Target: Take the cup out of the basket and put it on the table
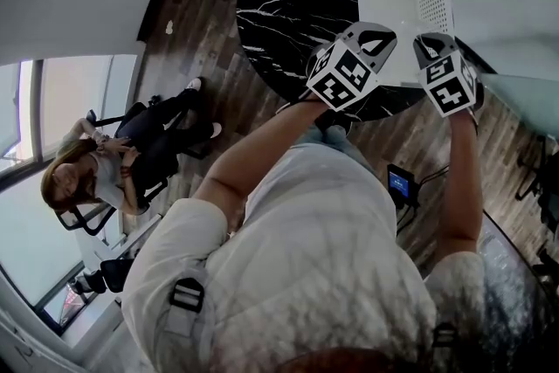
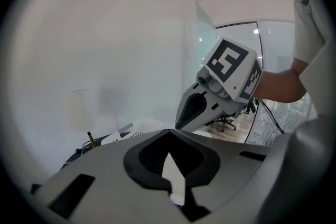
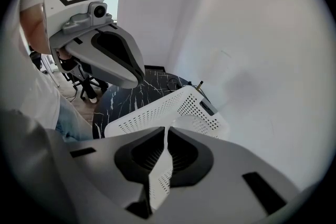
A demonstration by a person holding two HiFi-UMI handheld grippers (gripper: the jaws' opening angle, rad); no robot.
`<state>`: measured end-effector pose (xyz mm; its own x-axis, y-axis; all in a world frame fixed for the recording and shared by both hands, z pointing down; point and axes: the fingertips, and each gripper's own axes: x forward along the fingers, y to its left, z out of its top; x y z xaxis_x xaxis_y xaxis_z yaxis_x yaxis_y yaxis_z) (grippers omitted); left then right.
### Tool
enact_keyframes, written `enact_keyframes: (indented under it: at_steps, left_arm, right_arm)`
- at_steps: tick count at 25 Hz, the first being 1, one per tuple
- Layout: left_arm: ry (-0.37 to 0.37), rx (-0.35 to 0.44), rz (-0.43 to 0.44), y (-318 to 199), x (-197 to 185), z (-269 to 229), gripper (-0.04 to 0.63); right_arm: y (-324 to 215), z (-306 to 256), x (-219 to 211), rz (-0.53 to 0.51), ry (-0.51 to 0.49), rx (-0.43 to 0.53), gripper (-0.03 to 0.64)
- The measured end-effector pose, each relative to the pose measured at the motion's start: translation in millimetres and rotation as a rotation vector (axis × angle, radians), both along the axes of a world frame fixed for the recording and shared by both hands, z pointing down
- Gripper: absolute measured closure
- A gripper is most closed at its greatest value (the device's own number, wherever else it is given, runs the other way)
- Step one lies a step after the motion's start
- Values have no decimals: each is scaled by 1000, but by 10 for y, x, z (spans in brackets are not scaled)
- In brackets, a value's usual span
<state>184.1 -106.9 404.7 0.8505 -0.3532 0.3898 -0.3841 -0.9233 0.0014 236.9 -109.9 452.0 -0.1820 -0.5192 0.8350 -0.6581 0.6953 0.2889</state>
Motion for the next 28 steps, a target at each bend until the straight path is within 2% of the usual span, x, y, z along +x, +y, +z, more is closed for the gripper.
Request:
enact_keyframes:
  at_steps: [12,28]
  left_arm:
    - [-1,4,-57,-24,-283,-32,589]
    - [0,0,-196,-45,-946,-25,589]
  right_arm:
    - [13,-112,-294,-57,5,11,592]
    - [-4,-172,-1039,-213,-10,10,592]
